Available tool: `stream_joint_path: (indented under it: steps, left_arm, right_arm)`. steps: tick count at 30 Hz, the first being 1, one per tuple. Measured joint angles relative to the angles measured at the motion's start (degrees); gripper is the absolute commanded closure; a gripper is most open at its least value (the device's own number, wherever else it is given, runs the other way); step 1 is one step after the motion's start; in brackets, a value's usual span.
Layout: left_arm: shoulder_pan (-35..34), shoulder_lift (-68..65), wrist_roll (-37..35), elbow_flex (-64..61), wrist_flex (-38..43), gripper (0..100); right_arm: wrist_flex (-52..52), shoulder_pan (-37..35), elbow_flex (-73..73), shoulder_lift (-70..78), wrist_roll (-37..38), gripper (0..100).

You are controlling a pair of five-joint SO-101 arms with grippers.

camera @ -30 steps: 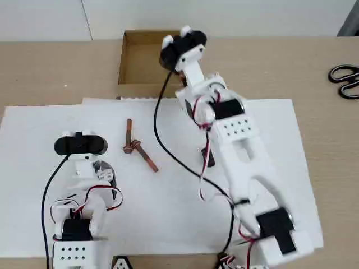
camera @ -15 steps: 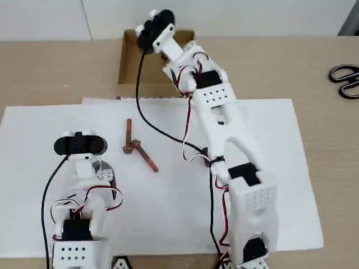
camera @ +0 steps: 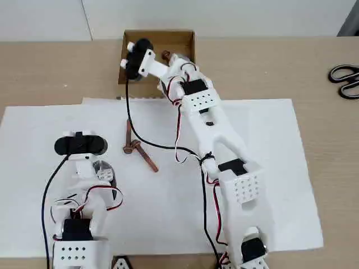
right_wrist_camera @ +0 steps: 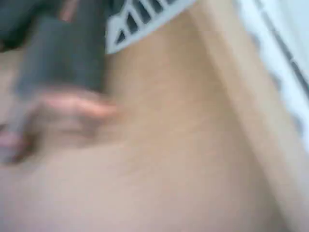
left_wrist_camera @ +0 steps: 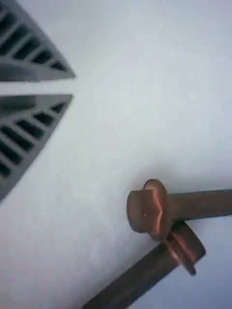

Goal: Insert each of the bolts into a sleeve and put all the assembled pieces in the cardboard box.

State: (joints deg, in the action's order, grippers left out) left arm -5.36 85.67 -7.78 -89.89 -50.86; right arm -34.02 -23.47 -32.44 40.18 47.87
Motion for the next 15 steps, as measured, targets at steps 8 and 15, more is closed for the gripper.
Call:
stream_joint_path:
  steps: [8, 15]
  left_arm:
    - [0.0, 0.0, 0.0, 0.0, 0.0, 99]
    - [0.0, 0.0, 0.0, 0.0, 0.0, 99]
  right_arm:
    - [0.09, 0.0, -0.79, 0.0, 0.0, 83.3]
    - [-11.43, 0.0, -0.79, -6.33, -1.49, 98.3]
